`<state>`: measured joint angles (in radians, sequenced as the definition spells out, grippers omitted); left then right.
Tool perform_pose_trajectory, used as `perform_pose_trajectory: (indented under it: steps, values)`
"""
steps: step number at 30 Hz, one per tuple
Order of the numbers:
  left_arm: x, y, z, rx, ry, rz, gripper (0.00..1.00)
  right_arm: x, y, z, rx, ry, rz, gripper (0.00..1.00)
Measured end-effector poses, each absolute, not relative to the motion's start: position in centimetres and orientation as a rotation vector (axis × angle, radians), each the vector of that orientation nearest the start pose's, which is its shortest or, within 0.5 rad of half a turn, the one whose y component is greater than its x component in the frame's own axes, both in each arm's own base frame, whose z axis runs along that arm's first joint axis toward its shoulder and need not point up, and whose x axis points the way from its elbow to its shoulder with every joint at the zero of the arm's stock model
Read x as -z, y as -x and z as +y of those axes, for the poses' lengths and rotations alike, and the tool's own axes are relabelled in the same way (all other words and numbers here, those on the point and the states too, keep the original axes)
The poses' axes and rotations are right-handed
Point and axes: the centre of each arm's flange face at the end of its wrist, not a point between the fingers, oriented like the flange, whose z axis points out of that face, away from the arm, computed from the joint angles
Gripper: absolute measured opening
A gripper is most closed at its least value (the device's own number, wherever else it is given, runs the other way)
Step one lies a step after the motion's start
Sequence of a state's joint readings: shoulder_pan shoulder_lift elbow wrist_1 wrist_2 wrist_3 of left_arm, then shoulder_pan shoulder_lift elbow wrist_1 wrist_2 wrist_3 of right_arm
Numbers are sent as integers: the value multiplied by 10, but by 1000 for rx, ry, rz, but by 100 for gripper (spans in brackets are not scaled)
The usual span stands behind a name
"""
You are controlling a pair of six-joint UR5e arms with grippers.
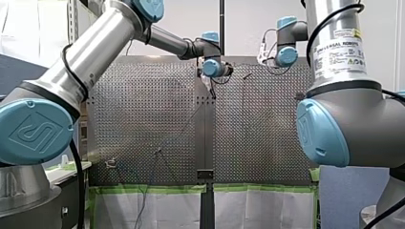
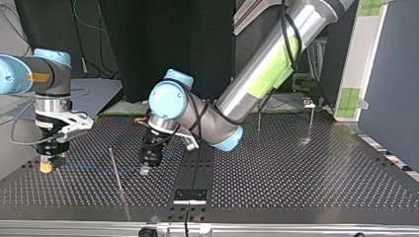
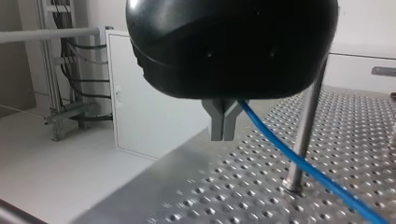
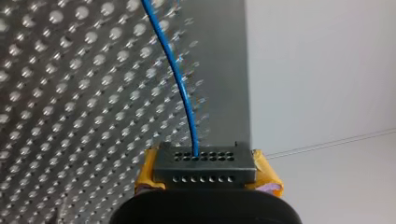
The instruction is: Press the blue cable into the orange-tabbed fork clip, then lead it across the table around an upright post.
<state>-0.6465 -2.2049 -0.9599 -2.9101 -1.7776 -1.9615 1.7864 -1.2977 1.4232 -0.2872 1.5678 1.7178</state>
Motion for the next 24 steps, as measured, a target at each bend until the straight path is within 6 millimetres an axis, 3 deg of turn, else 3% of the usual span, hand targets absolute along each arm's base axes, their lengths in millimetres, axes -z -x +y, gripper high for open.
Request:
perform_pose_trajectory:
  steps: [8, 18, 23, 24]
  values:
    - [-390, -556, -559, 730, -6, 1410, 0, -410, -248, -599, -1527, -1189, -1136, 0]
    - [-330, -571, -569, 713, -17, 1465, 0, -384, -234, -614, -1489, -1199, -1174, 0]
    - [-321, -573, -571, 711, -19, 1470, 0, -373, -234, -614, -1475, -1215, -1188, 0]
    - [-321, -573, -571, 711, -19, 1470, 9, -368, -234, -614, -1471, -1221, -1193, 0]
